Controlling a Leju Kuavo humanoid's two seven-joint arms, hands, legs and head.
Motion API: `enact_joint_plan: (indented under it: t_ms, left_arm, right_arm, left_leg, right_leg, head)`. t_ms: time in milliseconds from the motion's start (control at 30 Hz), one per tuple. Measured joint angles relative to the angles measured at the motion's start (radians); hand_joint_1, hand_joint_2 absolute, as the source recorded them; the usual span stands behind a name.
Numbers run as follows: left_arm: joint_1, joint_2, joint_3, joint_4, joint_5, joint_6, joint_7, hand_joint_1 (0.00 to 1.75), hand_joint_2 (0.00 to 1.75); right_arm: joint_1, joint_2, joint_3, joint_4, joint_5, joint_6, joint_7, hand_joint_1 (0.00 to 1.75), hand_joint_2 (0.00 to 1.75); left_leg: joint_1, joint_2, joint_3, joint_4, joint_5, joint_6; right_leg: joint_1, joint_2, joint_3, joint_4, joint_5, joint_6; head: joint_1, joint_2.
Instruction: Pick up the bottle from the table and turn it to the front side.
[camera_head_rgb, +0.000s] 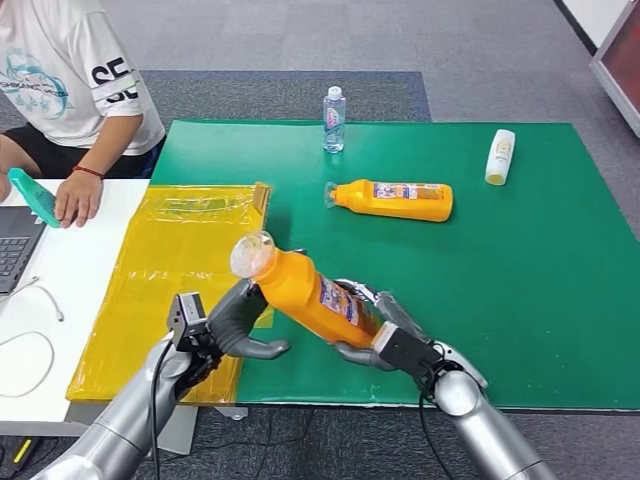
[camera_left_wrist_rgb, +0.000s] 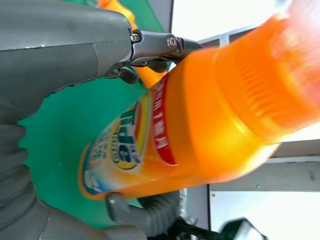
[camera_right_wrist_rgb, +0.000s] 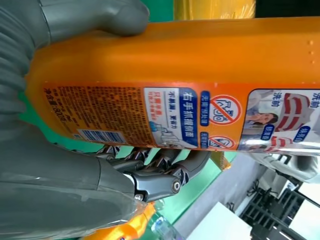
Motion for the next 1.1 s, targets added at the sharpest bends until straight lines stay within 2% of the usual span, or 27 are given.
enact_joint_plan:
  t_ms: [267,600,833,1100]
  left_arm:
    - [0.017,0.009,-0.001,-0.102,0.017,0.001,0.0,0.0,1.75]
    - [0.037,0.009,-0.001,-0.131,0.015,0.009,0.001,0.0,1.75]
    - [0.038,0.01,-0.001,-0.131,0.022,0.008,0.001,0.0,1.75]
    - [0.038,0.013,0.0,-0.129,0.031,0.006,0.0,0.0,1.75]
  right_arm:
    - [-0.016,0.013,-0.014,0.09,-0.085,0.066,-0.018,1.75,1.75]
    - [-0.026,0.022,-0.017,0.134,-0.072,0.067,-0.031,1.75,1.75]
    - [-0.023,0.028,-0.017,0.122,-0.008,-0.028,-0.05,1.75,1.75]
    - [0.054,0.036,-0.033,-0.017,0.096,-0.266,-0.094,1.75,1.75]
  left_leg:
    - [0.0,0.0,0.0,0.0,0.0,0.0]
    - [0.0,0.0,0.0,0.0,0.0,0.0]
    - [0.0,0.0,0.0,0.0,0.0,0.0]
    - [0.0,0.0,0.0,0.0,0.0,0.0]
  right_leg:
    - [0.0,0.0,0.0,0.0,0.0,0.0]
    - [0.0,0.0,0.0,0.0,0.0,0.0]
    - [0.0,0.0,0.0,0.0,0.0,0.0]
    - [0.0,0.0,-0.001,0.0,0.0,0.0]
  head:
    - [0.0,0.0]
    - [0.0,0.0]
    - [0.0,0.0]
    - [0.0,0.0]
